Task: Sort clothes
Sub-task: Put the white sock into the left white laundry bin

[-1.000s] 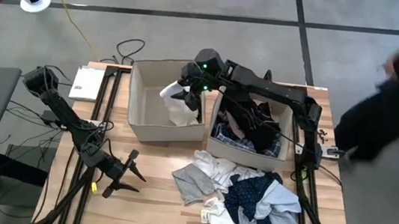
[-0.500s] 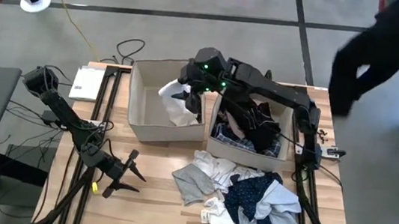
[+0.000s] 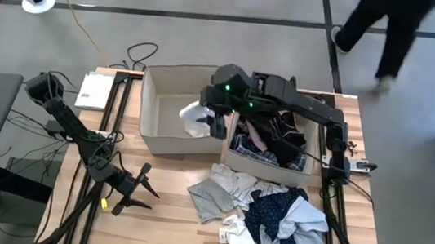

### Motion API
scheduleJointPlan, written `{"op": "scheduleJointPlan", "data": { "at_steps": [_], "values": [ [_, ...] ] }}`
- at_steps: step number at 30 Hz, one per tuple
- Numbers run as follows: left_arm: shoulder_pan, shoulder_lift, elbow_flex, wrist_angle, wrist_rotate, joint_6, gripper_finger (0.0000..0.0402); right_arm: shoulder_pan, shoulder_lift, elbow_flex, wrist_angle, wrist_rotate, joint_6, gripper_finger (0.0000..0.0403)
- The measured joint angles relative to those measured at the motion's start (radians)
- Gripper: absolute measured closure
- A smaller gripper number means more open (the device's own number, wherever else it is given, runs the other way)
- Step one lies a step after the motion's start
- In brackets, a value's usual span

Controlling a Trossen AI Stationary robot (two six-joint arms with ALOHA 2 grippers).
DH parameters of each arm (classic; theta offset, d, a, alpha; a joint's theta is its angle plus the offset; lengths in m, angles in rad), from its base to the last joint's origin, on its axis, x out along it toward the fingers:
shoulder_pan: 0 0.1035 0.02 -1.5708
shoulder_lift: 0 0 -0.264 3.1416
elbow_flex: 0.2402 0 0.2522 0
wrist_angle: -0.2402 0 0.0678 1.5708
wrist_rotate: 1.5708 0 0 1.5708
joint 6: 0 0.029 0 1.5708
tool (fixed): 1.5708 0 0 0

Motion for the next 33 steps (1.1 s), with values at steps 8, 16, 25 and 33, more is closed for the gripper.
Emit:
{"op": "scheduleJointPlan", "data": {
  "at_steps": [8, 16, 25, 33],
  "values": [
    [0.000, 0.000, 0.000, -0.014, -0.001, -0.011, 0.0221, 0.119, -0.041, -0.006, -0.169, 0.023, 0.023, 0.0158],
    [0.009, 0.000, 0.000, -0.008, -0.020, 0.003, 0.0221, 0.242, -0.056, -0.007, -0.262, 0.131, 0.037, 0.0158],
    [0.022, 0.000, 0.000, 0.003, -0.021, -0.022, 0.0221, 0.347, -0.057, -0.007, -0.386, 0.134, 0.150, 0.0158],
    [0.022, 0.000, 0.000, 0.003, -0.021, -0.001, 0.0221, 0.465, -0.056, -0.014, -0.417, 0.134, 0.271, 0.0158]
  ]
}}
